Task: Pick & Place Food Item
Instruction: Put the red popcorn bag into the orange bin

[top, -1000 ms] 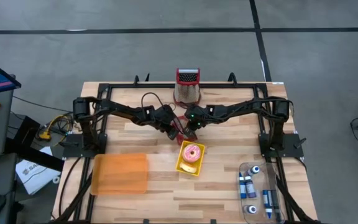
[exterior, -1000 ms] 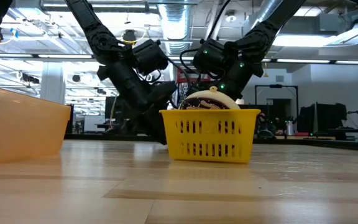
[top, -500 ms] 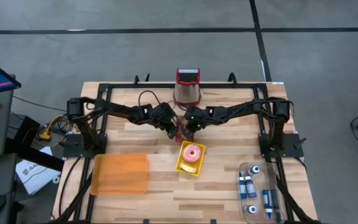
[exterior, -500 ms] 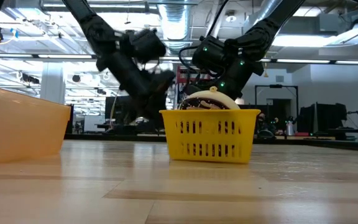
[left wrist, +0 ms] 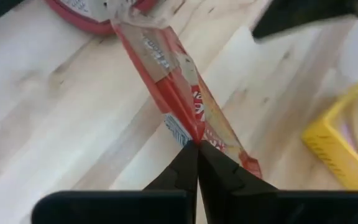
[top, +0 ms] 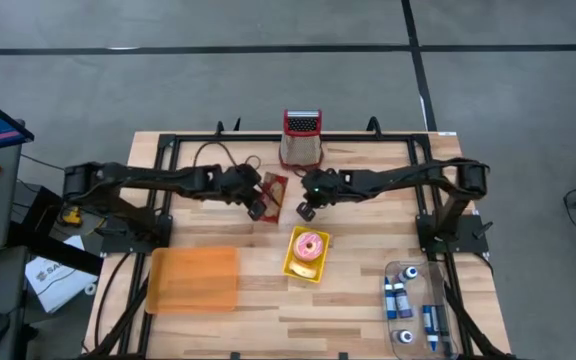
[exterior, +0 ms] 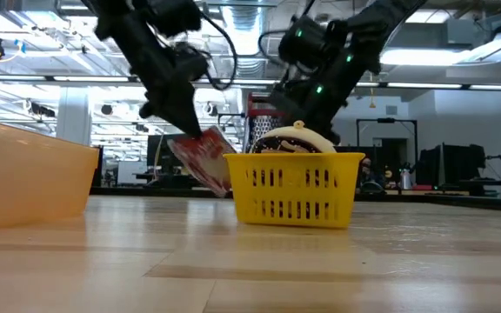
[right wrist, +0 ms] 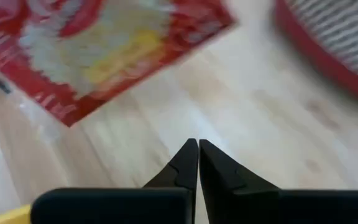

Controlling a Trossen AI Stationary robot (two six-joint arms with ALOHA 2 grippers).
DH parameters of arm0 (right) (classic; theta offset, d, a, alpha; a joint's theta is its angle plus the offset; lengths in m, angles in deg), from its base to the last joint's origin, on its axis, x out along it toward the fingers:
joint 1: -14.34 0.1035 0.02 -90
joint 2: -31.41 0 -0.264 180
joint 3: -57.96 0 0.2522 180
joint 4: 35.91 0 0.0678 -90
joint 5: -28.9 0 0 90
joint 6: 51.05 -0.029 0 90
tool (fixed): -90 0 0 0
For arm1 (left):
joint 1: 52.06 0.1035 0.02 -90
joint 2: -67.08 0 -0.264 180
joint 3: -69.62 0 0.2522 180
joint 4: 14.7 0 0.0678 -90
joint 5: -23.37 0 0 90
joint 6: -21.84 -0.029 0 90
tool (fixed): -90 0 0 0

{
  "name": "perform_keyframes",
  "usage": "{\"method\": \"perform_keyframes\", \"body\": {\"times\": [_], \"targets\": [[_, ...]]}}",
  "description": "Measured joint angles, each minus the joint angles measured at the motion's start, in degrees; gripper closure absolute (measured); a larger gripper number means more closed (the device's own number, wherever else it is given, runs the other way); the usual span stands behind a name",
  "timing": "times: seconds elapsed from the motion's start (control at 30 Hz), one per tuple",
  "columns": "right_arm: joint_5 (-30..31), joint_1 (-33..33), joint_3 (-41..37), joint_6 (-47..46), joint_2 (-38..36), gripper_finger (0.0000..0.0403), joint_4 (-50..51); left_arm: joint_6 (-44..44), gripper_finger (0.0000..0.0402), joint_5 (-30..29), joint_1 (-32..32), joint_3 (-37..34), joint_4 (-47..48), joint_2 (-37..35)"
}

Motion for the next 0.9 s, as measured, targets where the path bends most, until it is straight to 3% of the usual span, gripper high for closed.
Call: {"method": "perform_keyframes", "body": {"times": [0.2, 0.4, 0.63, 0.9], "targets": [[6.74, 2.06, 0.00, -0.02, -5.75, 0.0395, 3.49, 3.59, 0.0401, -0.54, -3.07, -4.45, 1.85, -10.46], [8.73, 2.90, 0.10, -1.12, -8.59, 0.0395, 5.02, 6.89, 0.0401, -0.03, -6.74, -6.56, 10.05, -23.79], [8.85, 2.88, 0.08, -2.87, -8.23, 0.0394, 6.50, 8.85, 0.0401, 7.74, -9.32, -6.56, 21.04, -37.85], [8.83, 3.64, 0.02, -4.86, -8.18, 0.0394, 7.24, 9.26, 0.0401, 19.58, -9.59, -6.56, 31.59, -42.68]]}}
